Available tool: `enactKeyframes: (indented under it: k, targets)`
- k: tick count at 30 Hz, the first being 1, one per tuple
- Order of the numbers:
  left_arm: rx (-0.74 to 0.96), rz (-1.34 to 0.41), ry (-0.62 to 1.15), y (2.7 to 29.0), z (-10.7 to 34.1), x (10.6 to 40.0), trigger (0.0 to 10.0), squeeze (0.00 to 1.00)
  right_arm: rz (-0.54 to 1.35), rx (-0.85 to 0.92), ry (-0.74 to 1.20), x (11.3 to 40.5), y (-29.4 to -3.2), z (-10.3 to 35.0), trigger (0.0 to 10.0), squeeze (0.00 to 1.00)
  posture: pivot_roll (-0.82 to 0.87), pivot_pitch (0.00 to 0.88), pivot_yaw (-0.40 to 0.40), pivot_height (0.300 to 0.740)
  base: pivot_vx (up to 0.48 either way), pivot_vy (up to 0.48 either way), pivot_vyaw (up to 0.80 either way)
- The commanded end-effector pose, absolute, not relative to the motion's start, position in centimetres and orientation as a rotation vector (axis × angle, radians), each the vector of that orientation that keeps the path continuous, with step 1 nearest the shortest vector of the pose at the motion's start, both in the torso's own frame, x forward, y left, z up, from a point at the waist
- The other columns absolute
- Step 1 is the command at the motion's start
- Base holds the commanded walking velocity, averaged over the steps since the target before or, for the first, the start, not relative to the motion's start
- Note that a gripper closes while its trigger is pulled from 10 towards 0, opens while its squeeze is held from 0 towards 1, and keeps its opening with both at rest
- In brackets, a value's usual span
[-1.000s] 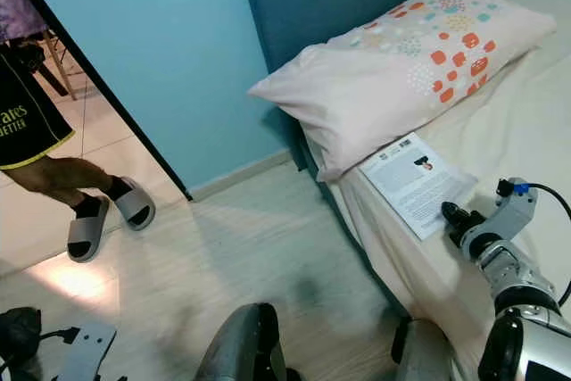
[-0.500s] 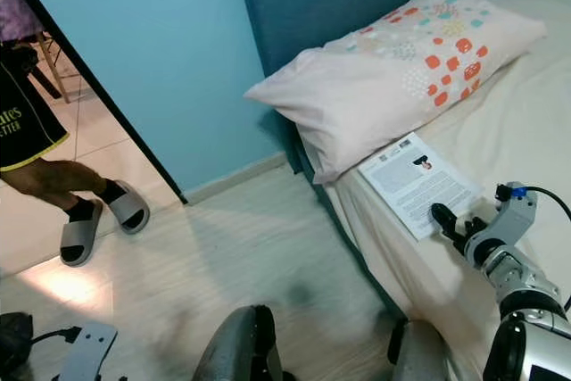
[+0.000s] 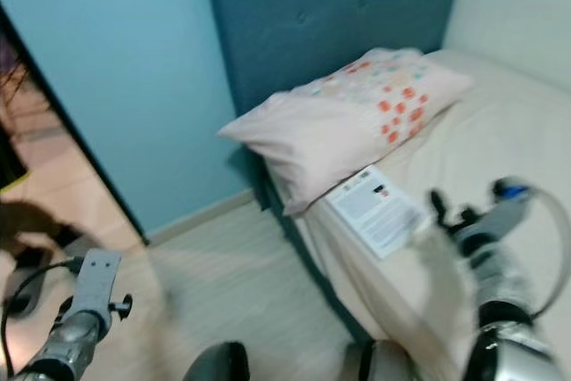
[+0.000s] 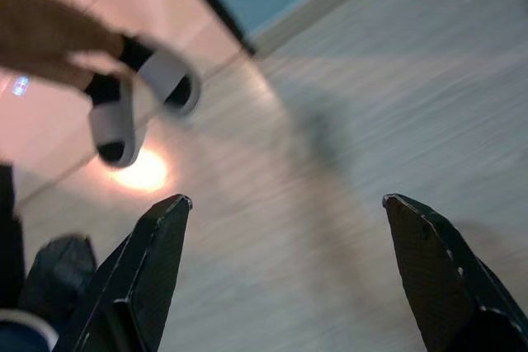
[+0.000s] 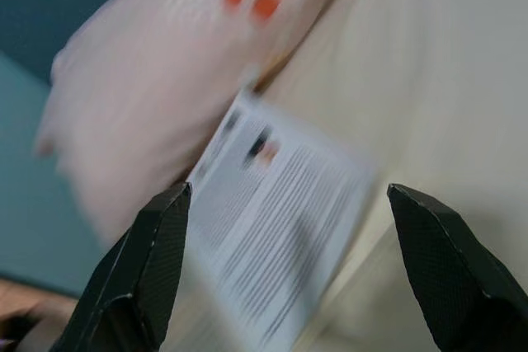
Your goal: Clean up the room
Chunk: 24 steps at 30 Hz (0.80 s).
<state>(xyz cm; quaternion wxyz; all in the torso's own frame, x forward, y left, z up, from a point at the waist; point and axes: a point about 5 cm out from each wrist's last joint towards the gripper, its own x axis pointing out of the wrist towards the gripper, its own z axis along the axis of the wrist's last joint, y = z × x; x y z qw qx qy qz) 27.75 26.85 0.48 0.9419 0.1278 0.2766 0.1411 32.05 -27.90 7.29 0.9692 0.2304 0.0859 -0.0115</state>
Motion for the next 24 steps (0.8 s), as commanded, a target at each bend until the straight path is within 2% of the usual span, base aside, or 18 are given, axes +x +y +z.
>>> enactKeyframes:
  k: [1, 2, 3, 5, 6, 9, 12, 14, 15, 16, 18, 20, 22, 24]
  targets:
    - [0.233, 0.267, 0.653, 26.1, -1.2, 26.4, 10.0, 0.0, -0.016, 0.475, 0.172, 32.2, -26.7, 6.8, 10.0, 0.0, 0.07, 0.0, 0.054, 0.604, 0.0, 0.0, 0.0]
    - [0.222, 0.246, 0.664, 25.2, -1.6, 26.5, 10.0, 0.0, -0.001, 0.492, 0.204, 32.0, -25.2, 5.7, 10.0, 0.0, 0.06, 0.0, 0.053, 0.609, 0.0, 0.0, 0.0]
    - [0.222, 0.246, 0.664, 25.2, -1.6, 26.5, 10.0, 0.0, -0.001, 0.492, 0.204, 32.0, -25.2, 5.7, 10.0, 0.0, 0.06, 0.0, 0.053, 0.609, 0.0, 0.0, 0.0]
    - [0.183, 0.228, 0.682, 23.9, -2.1, 26.4, 10.0, 0.0, 0.021, 0.49, 0.275, 31.3, -23.1, 3.8, 10.0, 0.0, 0.04, 0.0, 0.05, 0.618, 0.0, 0.0, 0.0]
    - [0.183, 0.228, 0.682, 23.9, -2.1, 26.4, 10.0, 0.0, 0.021, 0.49, 0.275, 31.3, -23.1, 3.8, 10.0, 0.0, 0.04, 0.0, 0.05, 0.618, 0.0, 0.0, 0.0]
    - [0.145, 0.206, 0.718, 22.2, -3.0, 25.9, 10.0, 0.0, 0.04, 0.425, 0.434, 29.1, -20.9, 0.4, 10.0, 0.0, 0.04, 0.0, 0.043, 0.632, 0.0, 0.0, 0.0]
    - [0.129, 0.206, 0.748, 21.8, -3.5, 25.4, 10.0, 0.0, 0.031, 0.385, 0.53, 27.5, -20.4, -1.4, 10.0, 0.0, 0.03, 0.0, 0.042, 0.642, 0.0, 0.0, 0.0]
    - [0.116, 0.203, 0.804, 21.6, -4.5, 24.3, 10.0, 0.0, 0.003, 0.337, 0.675, 24.7, -20.3, -4.0, 10.0, 0.0, 0.03, 0.0, 0.042, 0.656, 0.0, 0.0, 0.0]
    - [0.116, 0.203, 0.804, 21.6, -4.5, 24.3, 10.0, 0.0, 0.003, 0.337, 0.675, 24.7, -20.3, -4.0, 10.0, 0.0, 0.03, 0.0, 0.042, 0.656, 0.0, 0.0, 0.0]
    - [0.127, 0.199, 0.842, 21.8, -5.1, 23.4, 10.0, 0.0, -0.026, 0.334, 0.744, 23.1, -20.3, -5.1, 10.0, 0.0, 0.03, 0.0, 0.04, 0.666, 0.0, 0.0, 0.0]
    - [0.13, 0.201, 0.853, 21.9, -5.3, 23.1, 10.0, 0.0, -0.034, 0.332, 0.766, 22.6, -20.3, -5.5, 10.0, 0.0, 0.03, 0.0, 0.04, 0.671, 0.0, 0.0, 0.0]
    - [0.14, 0.22, 0.906, 22.5, -6.1, 21.6, 10.0, 0.0, -0.076, 0.324, 0.851, 20.6, -20.5, -6.8, 10.0, 0.0, 0.02, 0.0, 0.036, 0.68, 0.0, 0.0, 0.0]
    - [0.14, 0.22, 0.906, 22.5, -6.1, 21.6, 10.0, 0.0, -0.076, 0.324, 0.851, 20.6, -20.5, -6.8, 10.0, 0.0, 0.02, 0.0, 0.036, 0.68, 0.0, 0.0, 0.0]
    - [0.14, 0.239, 0.951, 23.0, -6.7, 20.3, 10.0, 0.0, -0.107, 0.305, 0.925, 18.8, -20.5, -7.9, 10.0, 0.0, 0.03, 0.0, 0.025, 0.69, 0.0, 0.0, 0.0]
